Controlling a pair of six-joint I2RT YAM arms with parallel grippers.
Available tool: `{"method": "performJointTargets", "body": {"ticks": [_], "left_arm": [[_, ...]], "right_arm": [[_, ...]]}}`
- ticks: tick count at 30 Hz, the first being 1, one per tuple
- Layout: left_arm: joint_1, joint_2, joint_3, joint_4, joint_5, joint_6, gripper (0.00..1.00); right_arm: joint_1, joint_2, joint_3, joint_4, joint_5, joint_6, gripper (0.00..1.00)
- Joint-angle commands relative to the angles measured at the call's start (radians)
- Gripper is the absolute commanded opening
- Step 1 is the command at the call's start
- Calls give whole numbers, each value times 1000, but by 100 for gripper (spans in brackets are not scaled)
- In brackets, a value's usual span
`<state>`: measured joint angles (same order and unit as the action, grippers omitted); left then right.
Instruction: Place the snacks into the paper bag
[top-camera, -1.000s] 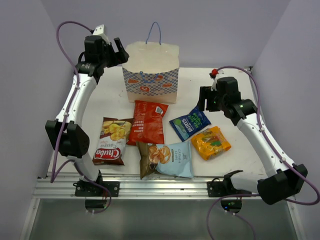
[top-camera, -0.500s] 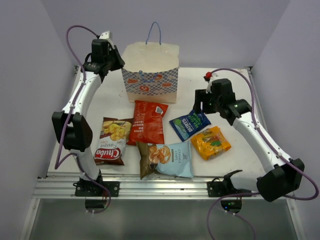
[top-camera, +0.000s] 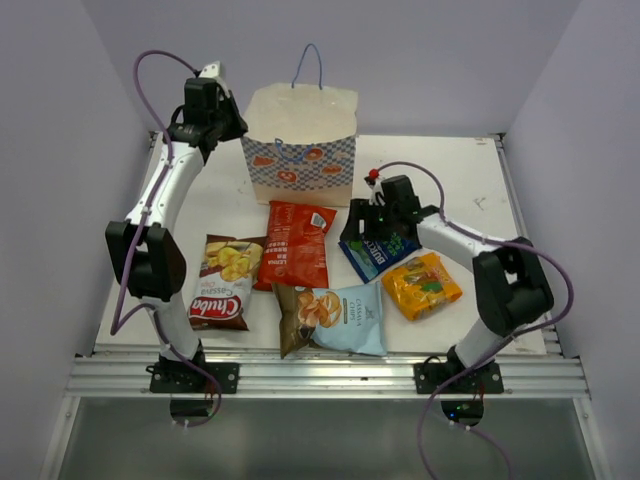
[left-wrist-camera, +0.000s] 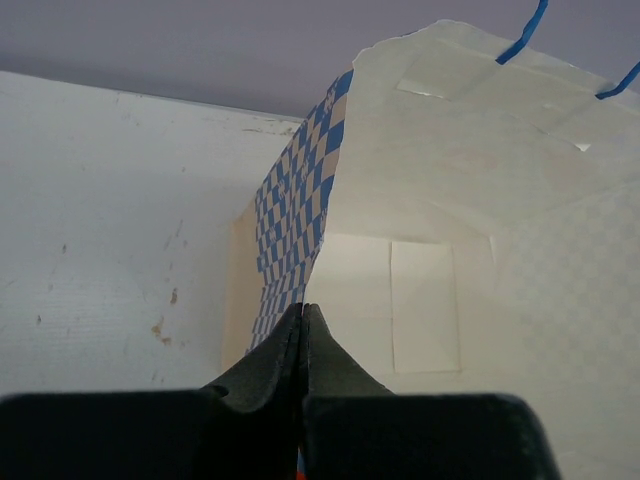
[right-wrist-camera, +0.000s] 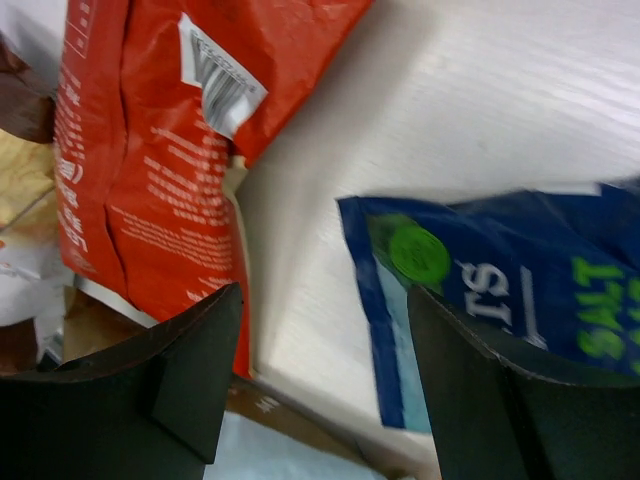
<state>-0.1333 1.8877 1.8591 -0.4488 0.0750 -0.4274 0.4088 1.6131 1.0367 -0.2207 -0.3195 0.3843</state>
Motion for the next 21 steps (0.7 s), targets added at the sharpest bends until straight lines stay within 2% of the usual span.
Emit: {"method": "performJointTargets", "body": {"ticks": [1, 8, 12, 21], "left_arm": [[-3, -35, -23, 13, 8, -2, 0], [-3, -55, -60, 7, -1, -11, 0], [-3, -62, -67, 4, -4, -10, 0], [-3, -59, -66, 2, 5, -10, 0]], "right_arm": [[53, 86, 14, 263, -121, 129, 71], [152, 296, 83, 388, -145, 229, 68], [196, 321, 97, 432, -138, 260, 68], [222, 303, 157, 396, -125, 261, 68]]}}
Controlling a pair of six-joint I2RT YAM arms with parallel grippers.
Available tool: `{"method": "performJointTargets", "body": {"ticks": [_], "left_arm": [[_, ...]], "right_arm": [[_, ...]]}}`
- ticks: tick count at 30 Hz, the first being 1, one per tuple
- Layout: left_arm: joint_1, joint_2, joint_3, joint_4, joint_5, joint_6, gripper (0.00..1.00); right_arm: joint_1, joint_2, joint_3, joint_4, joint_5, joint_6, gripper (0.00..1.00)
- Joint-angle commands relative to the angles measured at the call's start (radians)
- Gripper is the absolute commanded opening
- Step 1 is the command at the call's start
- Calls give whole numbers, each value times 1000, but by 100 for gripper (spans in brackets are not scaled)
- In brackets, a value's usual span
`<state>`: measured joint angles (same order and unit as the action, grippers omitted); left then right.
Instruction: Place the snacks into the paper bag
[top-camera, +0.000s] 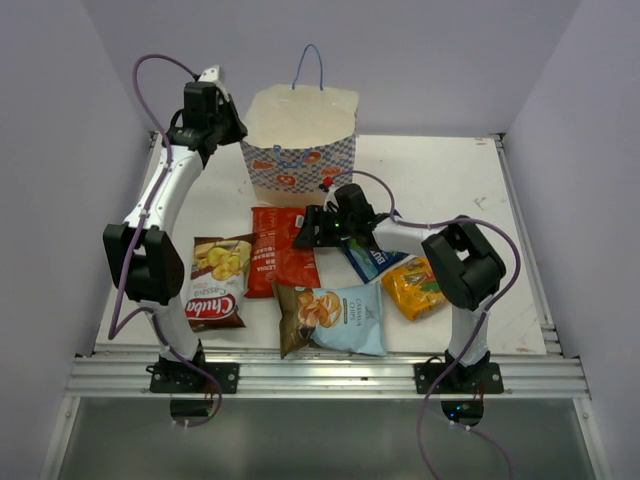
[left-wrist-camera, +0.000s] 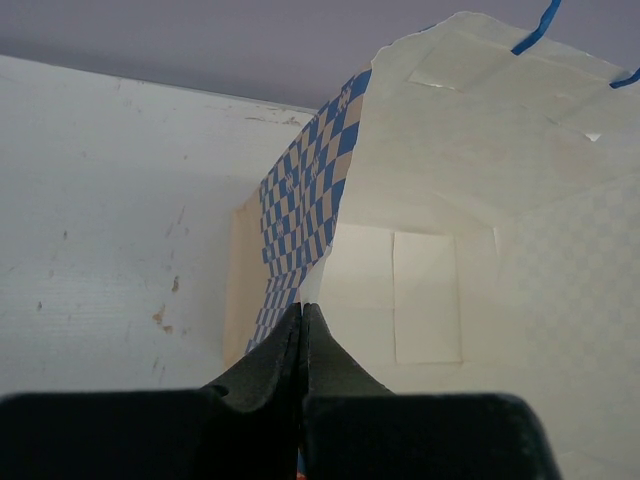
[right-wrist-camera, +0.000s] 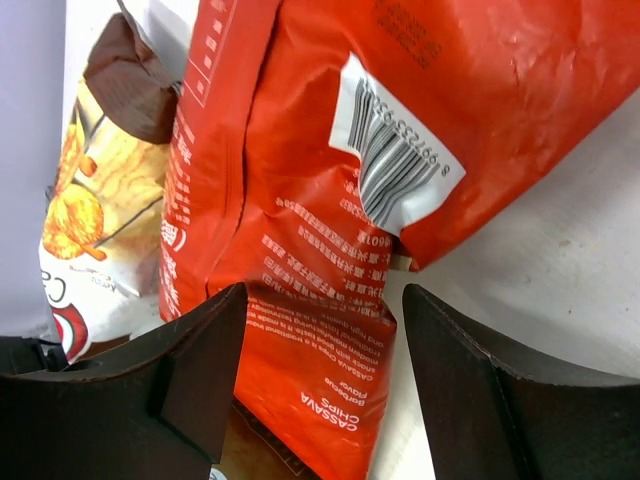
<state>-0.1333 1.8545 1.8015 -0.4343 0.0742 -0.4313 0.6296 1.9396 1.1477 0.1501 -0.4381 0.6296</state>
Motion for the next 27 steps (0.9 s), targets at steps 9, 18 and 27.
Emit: {"method": "performJointTargets", "body": {"ticks": [9, 18, 27], "left_arm": [[-2, -31, -8, -9, 16, -12, 0], [-2, -46, -27, -7, 30, -20, 0], [-2, -72, -51, -17, 36, -18, 0]], "right_arm": [[12, 76, 63, -15, 1, 16, 67], [12, -18, 44, -124, 62, -71, 0], [12, -364, 276, -676, 329, -312, 0]]}}
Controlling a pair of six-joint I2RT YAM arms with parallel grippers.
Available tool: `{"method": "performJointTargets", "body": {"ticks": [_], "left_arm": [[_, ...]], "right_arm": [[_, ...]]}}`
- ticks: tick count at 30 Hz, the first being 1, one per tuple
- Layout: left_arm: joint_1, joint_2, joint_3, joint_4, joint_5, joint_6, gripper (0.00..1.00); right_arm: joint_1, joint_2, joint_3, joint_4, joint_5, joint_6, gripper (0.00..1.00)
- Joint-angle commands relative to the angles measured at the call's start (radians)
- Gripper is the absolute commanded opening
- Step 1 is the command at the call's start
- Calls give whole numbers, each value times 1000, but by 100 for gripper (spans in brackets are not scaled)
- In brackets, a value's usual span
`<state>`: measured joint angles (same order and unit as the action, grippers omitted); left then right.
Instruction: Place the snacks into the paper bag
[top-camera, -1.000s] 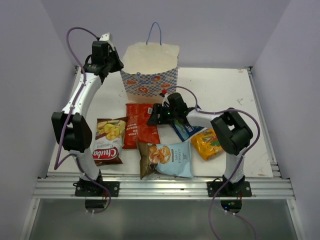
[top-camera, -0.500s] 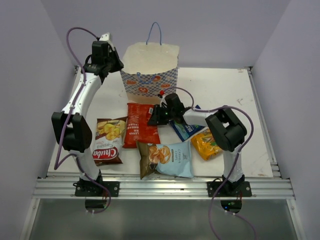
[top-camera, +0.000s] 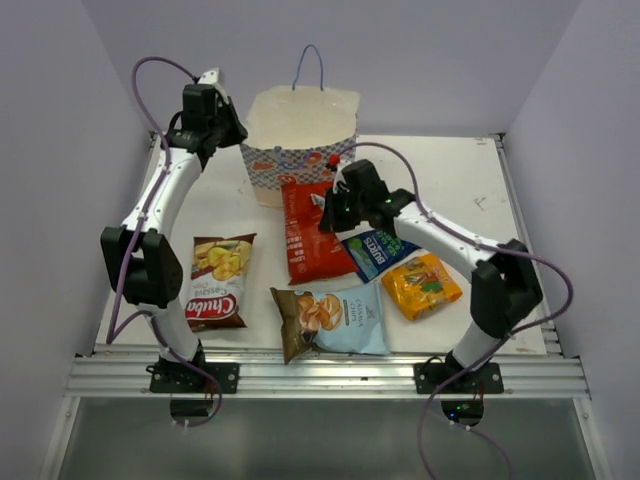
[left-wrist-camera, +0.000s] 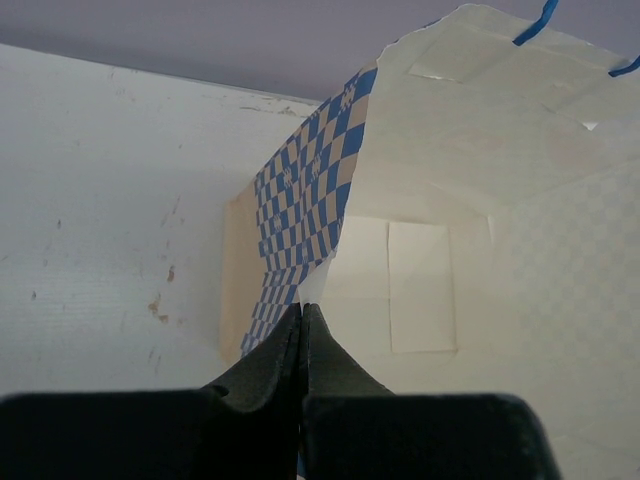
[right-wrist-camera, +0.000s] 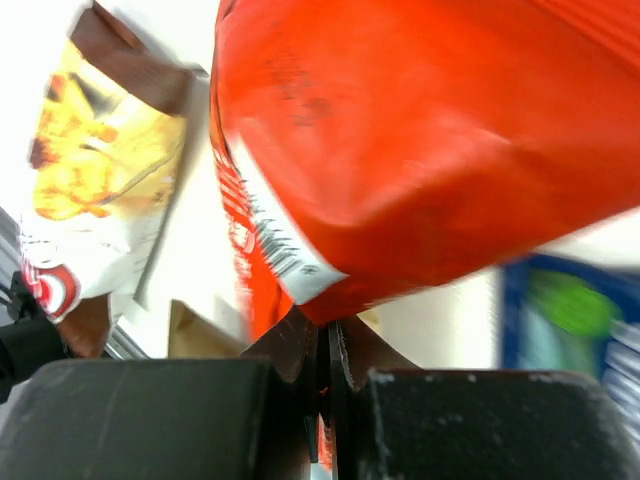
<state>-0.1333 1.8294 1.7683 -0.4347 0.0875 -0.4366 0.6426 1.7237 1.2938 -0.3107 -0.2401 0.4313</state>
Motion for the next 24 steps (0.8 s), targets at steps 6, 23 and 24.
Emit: {"method": "performJointTargets", "body": {"ticks": [6, 23, 24], "left_arm": [[-3, -84, -43, -26, 35, -8, 0], [-46, -271, -214, -73, 41, 12, 0], [-49, -281, -234, -75, 44, 10, 0]], "right_arm": [[-1, -236, 488, -496, 293, -212, 0], [-3, -13, 949, -254, 358, -321, 0], [-1, -1, 955, -239, 355, -327, 0]]}}
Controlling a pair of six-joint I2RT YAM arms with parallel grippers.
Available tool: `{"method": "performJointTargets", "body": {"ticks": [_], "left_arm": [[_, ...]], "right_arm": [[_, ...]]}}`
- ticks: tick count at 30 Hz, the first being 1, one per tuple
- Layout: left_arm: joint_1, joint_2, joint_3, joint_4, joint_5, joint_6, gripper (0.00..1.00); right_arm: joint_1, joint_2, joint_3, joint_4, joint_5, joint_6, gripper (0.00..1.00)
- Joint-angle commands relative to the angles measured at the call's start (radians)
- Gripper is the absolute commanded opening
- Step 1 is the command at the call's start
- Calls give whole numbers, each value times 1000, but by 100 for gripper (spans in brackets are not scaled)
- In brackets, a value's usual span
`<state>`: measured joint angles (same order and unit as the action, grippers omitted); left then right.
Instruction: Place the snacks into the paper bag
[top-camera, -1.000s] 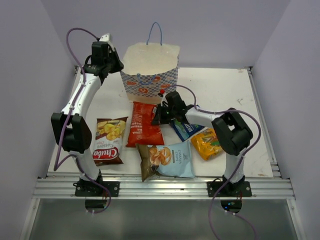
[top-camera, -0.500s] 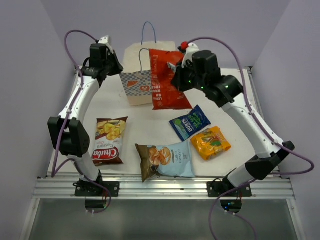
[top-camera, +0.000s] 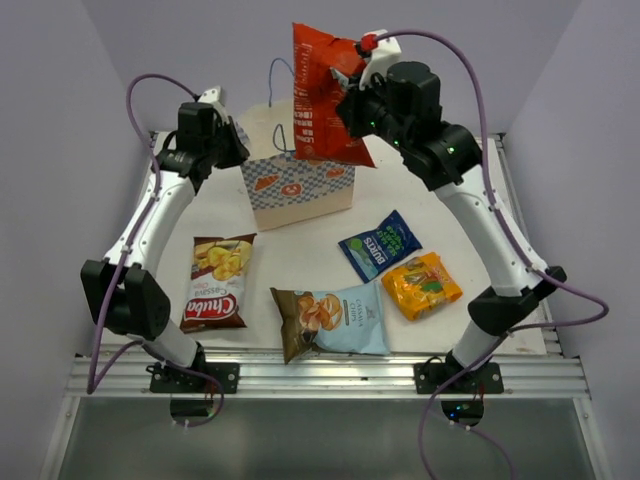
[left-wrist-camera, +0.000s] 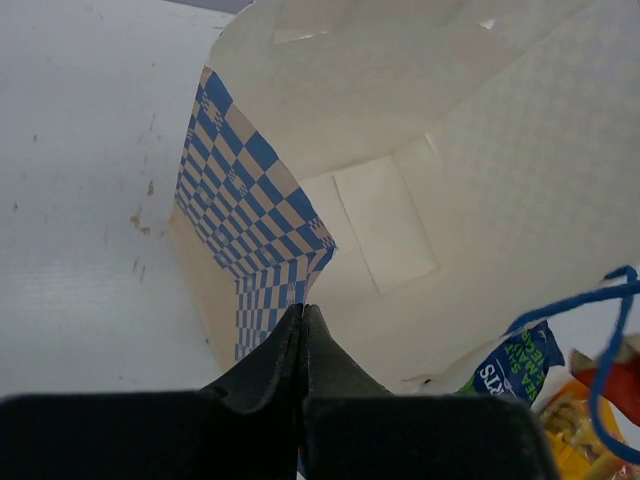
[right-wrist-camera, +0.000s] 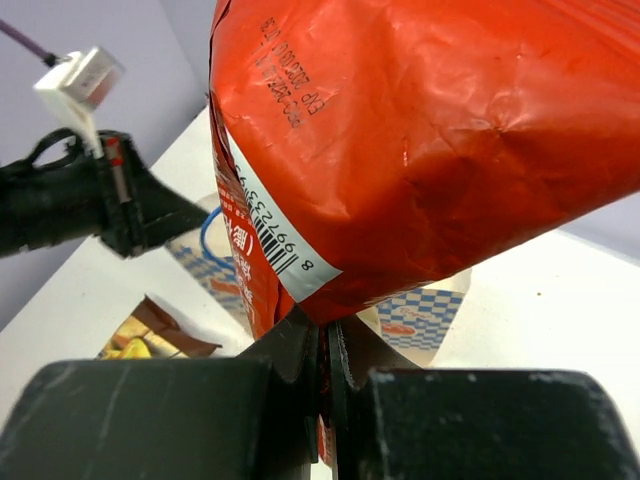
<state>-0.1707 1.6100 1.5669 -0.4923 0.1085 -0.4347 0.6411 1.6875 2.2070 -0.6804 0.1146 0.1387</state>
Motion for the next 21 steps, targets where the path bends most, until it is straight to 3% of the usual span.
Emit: {"method": "performJointTargets", "body": {"ticks": [1, 9, 21], "left_arm": [[-19, -77, -42, -17, 26, 5, 0], [-44, -110, -68, -52, -15, 20, 0], [-50, -125, -96, -71, -16, 36, 0]], "right_arm": [[0, 47, 52, 152, -1, -39, 0], [-3, 176, 315, 142, -4, -63, 0], [-1, 81, 292, 303, -15, -16, 0]]}}
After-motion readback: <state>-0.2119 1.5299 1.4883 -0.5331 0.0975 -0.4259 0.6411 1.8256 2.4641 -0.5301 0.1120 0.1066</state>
